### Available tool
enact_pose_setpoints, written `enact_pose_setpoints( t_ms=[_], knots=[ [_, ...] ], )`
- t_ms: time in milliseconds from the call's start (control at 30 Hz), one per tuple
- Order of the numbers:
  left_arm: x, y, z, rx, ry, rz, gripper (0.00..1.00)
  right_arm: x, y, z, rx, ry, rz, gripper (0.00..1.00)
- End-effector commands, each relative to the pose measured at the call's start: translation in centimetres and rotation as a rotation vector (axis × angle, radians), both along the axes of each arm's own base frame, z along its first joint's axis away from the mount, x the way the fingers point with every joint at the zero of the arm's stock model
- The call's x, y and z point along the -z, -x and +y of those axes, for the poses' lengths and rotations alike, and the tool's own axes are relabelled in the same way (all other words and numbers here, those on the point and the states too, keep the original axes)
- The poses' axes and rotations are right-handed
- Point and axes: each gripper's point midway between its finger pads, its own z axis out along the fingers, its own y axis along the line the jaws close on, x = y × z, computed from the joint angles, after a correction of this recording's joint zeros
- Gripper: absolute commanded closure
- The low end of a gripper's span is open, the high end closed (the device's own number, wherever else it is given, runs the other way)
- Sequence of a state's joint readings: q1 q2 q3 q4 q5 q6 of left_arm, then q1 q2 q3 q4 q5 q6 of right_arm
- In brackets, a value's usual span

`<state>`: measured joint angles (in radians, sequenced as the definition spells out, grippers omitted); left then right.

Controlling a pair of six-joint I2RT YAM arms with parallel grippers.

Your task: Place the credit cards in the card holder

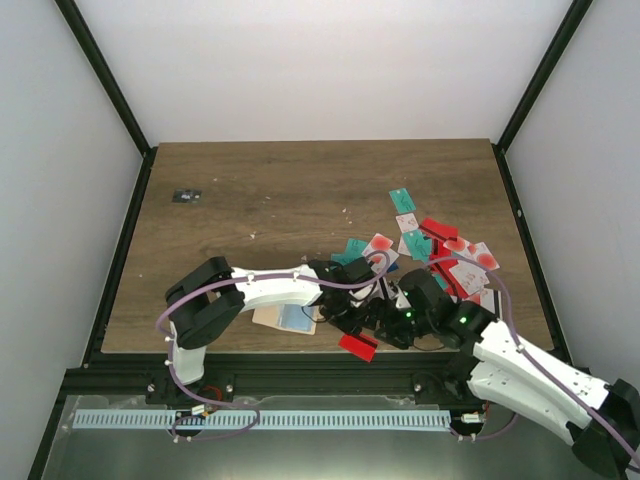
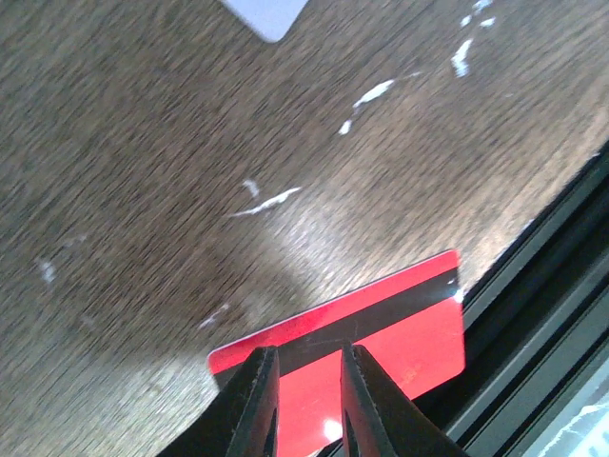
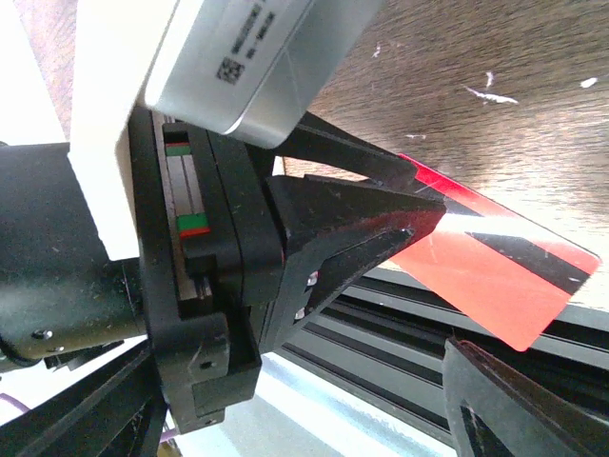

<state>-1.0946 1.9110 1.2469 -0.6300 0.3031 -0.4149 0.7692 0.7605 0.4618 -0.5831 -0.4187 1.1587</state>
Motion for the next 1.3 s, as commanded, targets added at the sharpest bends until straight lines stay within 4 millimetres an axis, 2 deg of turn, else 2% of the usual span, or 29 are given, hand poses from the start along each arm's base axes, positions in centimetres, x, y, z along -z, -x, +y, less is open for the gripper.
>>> enact_pose_setpoints(
  t_ms=[0, 100, 333, 700, 833, 967, 1100, 1267],
  knots=[
    [-1.1, -0.5, 0.0, 0.019, 0.045, -0.004, 0.8, 4.0, 3.1, -5.2, 0.048, 0.246, 0.13, 0.21],
    [-0.8, -0.8, 0.0, 0.011, 0.041, -0.012, 0.8, 2.5, 2.5, -3.8, 0.024, 0.156, 0.075, 0.21],
    [-0.9, -1.3, -0.1, -0.002, 0.045, -0.026, 0.79, 0.2, 1.7, -2.4, -0.019, 0.072, -0.009, 0.18],
    [-1.8, -3.2, 0.5, -0.021, 0.046, -0.049, 0.78, -2.3, 1.8, -2.7, -0.037, 0.055, -0.066, 0.19],
    [-2.5, -3.6, 0.3, -0.01, 0.064, -0.054, 0.78, -1.3, 2.6, -2.6, -0.066, 0.047, -0.031, 0.2],
    [-3.5, -2.7, -0.4, 0.045, 0.122, -0.03, 0.78, 0.6, 3.0, -3.0, -0.058, 0.08, 0.015, 0.21],
    [-3.1, -2.0, -0.2, 0.082, 0.126, -0.003, 0.78, 3.0, 4.0, -3.0, -0.08, 0.085, 0.079, 0.21],
    [-2.1, -0.8, -0.1, 0.114, 0.136, 0.051, 0.78, 4.6, 4.3, -2.6, -0.1, 0.067, 0.099, 0.22]
  ],
)
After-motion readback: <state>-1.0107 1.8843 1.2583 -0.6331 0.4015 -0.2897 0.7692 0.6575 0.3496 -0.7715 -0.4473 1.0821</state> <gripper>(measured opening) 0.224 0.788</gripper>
